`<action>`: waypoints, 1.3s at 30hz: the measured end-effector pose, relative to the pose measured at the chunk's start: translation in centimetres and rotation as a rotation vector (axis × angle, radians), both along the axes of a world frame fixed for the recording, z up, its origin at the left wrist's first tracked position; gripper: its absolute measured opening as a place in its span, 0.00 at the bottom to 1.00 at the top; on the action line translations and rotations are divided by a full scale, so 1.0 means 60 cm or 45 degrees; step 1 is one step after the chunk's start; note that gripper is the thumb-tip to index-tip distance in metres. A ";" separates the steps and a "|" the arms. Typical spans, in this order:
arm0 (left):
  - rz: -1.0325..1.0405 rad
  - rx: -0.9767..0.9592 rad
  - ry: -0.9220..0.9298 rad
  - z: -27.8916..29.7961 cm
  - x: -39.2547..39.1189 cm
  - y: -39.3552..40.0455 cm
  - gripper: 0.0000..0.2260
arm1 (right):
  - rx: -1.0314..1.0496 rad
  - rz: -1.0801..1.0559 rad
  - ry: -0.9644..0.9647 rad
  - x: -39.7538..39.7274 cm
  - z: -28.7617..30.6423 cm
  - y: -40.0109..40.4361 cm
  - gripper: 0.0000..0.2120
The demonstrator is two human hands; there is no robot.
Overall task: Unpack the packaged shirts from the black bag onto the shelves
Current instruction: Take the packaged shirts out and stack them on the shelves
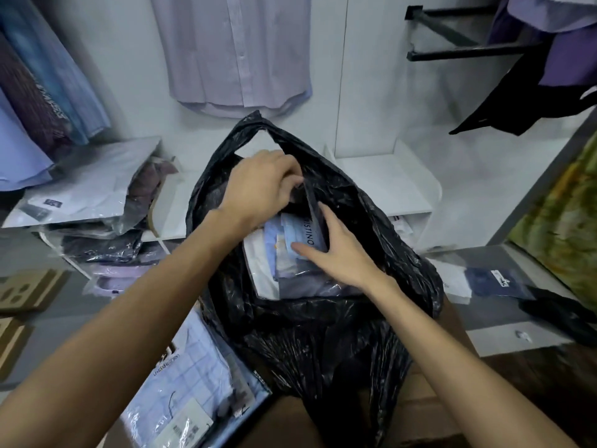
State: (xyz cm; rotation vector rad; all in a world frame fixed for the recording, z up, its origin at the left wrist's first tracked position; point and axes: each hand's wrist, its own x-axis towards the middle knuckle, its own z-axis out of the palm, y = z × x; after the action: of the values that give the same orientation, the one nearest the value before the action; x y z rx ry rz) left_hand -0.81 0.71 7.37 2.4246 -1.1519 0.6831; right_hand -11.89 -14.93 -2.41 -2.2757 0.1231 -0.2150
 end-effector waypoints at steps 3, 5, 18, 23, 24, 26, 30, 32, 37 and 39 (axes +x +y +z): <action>-0.017 -0.111 0.056 0.034 0.015 0.017 0.06 | -0.122 -0.116 -0.169 0.009 0.016 -0.004 0.28; -0.009 -0.148 0.087 0.043 0.028 0.036 0.06 | -0.089 -0.191 -0.225 0.011 0.024 -0.018 0.18; 0.248 0.558 0.152 0.123 0.017 0.070 0.25 | -0.788 0.031 -0.309 0.055 0.244 -0.059 0.10; 0.078 0.294 0.488 0.126 0.033 0.044 0.18 | -0.960 0.098 -0.475 0.082 0.297 -0.036 0.08; 0.062 0.189 0.557 0.127 0.038 0.047 0.18 | -0.922 0.072 -0.528 0.087 0.296 -0.039 0.09; 0.070 0.057 0.645 0.128 0.041 0.057 0.17 | -0.825 0.004 -0.675 0.091 0.285 -0.048 0.10; 0.206 -0.098 0.695 0.129 0.045 0.085 0.18 | -0.863 -0.094 -1.187 0.075 0.242 -0.043 0.08; 0.221 -0.204 0.745 0.136 0.038 0.099 0.18 | -0.665 -0.083 -1.064 0.066 0.228 -0.027 0.11; -0.002 -0.369 0.789 0.138 -0.025 0.087 0.18 | 0.360 -0.128 -0.171 0.076 0.243 0.031 0.47; -0.100 -0.291 0.688 0.119 -0.051 0.065 0.19 | 0.502 -0.084 -0.150 0.083 0.262 0.056 0.51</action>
State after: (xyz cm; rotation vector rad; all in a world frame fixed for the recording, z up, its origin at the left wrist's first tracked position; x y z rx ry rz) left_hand -3.87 4.58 14.49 2.1604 -0.8833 0.1052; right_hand -6.89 -11.56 13.28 -1.8644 0.1636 -0.3281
